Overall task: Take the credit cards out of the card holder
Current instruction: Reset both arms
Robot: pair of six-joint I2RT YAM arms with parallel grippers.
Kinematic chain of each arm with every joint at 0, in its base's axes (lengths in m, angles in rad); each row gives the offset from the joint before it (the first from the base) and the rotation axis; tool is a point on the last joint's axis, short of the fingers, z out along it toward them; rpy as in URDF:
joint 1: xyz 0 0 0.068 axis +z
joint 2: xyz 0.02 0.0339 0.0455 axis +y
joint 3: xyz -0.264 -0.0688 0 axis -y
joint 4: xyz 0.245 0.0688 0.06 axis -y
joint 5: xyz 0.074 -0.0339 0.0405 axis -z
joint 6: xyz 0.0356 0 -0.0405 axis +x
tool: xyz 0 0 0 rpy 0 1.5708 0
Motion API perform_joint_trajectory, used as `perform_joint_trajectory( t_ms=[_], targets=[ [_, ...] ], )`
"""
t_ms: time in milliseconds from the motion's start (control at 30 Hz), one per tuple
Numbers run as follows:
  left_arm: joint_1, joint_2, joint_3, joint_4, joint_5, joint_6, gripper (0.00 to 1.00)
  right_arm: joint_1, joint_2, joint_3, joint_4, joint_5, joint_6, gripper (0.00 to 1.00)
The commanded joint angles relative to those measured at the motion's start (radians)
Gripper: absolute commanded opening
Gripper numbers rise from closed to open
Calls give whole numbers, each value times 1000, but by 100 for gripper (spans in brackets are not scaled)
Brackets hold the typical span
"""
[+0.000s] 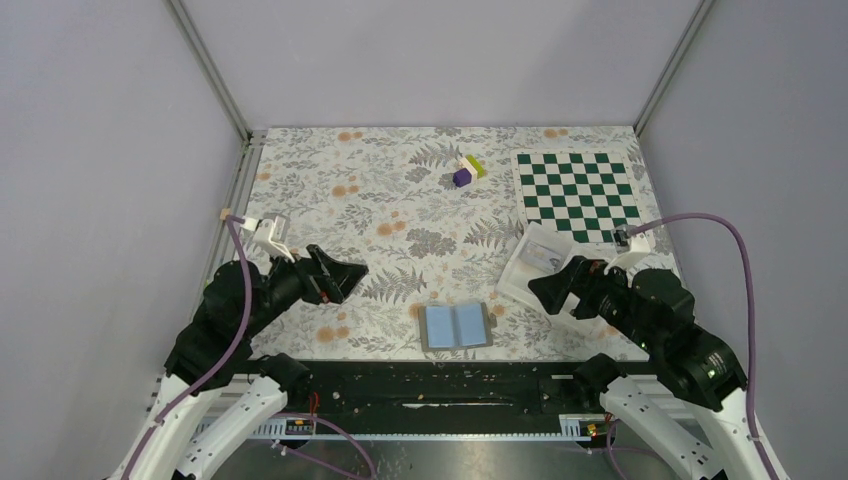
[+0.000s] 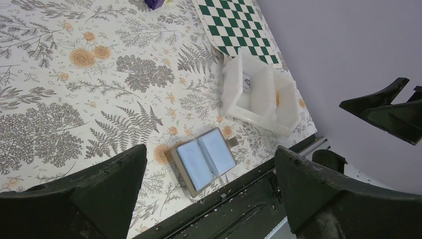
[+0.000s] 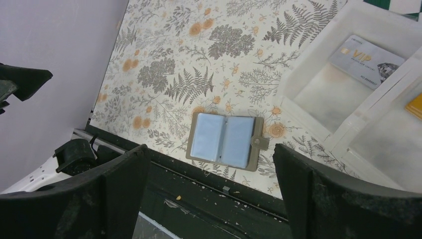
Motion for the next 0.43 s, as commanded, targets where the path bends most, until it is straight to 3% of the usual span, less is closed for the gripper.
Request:
perform_joint_trajectory(
  t_ms=[0, 400],
  targets=[
    [3, -5, 6, 65, 1, -17, 99, 6, -8, 42, -20, 52, -14, 99],
    [3, -13, 6, 47, -7, -9, 99, 6, -10, 38, 17, 15, 13, 99]
  ],
)
